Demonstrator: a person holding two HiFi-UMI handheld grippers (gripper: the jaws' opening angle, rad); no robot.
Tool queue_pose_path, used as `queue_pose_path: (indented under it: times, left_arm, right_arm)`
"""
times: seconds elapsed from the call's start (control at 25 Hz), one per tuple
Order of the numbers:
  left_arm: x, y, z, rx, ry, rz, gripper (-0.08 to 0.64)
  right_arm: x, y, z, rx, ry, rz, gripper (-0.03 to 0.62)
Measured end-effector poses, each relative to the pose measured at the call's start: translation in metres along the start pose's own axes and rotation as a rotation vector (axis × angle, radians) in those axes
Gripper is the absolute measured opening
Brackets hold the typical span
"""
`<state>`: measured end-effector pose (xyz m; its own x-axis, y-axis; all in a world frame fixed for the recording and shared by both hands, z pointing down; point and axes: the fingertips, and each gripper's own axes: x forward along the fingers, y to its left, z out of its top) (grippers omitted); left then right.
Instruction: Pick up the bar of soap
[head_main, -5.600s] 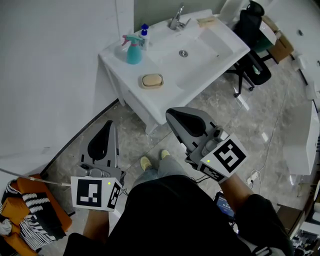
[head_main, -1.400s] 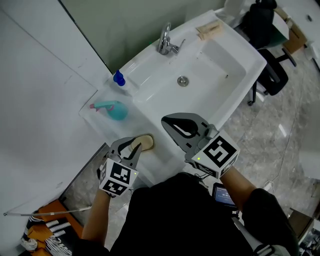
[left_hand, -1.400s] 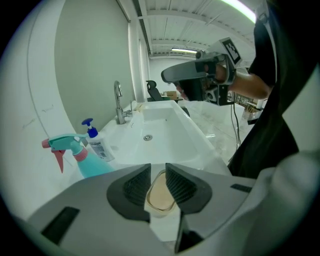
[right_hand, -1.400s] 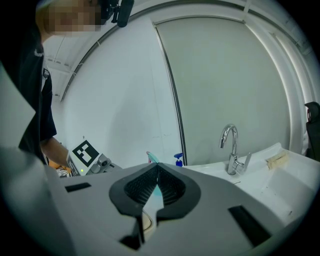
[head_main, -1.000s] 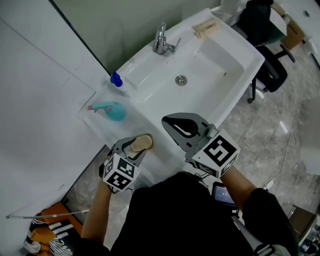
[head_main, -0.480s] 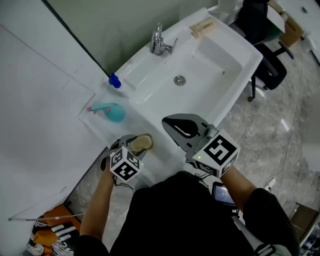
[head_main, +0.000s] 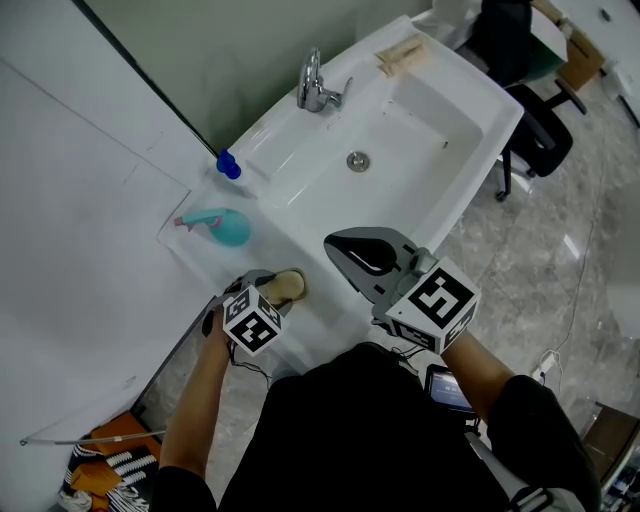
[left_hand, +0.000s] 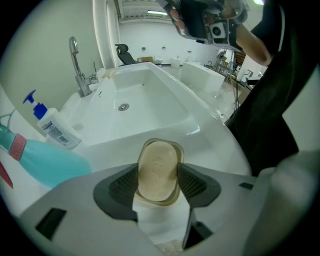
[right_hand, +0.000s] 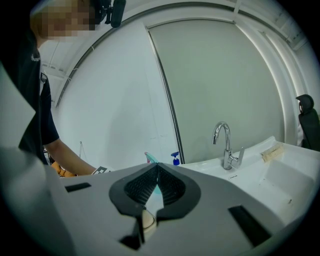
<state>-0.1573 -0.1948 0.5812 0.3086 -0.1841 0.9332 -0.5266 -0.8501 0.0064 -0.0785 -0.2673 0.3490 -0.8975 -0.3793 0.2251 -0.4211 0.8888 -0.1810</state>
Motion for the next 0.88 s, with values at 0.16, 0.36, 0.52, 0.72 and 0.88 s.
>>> queue_pose_path:
  times: [0.16, 0.36, 0.52, 0.72, 0.88]
  left_arm:
    - [-0.0006, -0.0033, -0.0012, 0.032, 0.026, -0.020, 0.236]
    - [-0.0003, -0.0048, -0.0018, 0.055, 0.032, -0.004, 0.236]
    - [0.0011, -0.0004, -0.0009, 0.057, 0.027, 0.010, 0.236]
    - [0.0029, -0.0033, -0.0029, 0.034, 0.044, -0.038, 0.268]
    - [0.0034, -0.0060, -0.0062, 0.043, 0.075, -0.064, 0.268]
  right_arm:
    - [0.0006, -0.0008, -0.0018, 0.003, -0.007, -0.001, 0.008]
    - [-0.0003, 0.0009, 0.0021, -0.011, -0.001, 0.002, 0.008]
    - [0.0003, -0.0010, -0.0010, -0.004, -0.004, -0.001, 0.008]
    - [-0.0007, -0.0006, -0.0008, -0.003, 0.001, -0.002, 0.008]
    - [-0.0015, -0.0010, -0.0003, -0.005, 0.002, -0.005, 0.008]
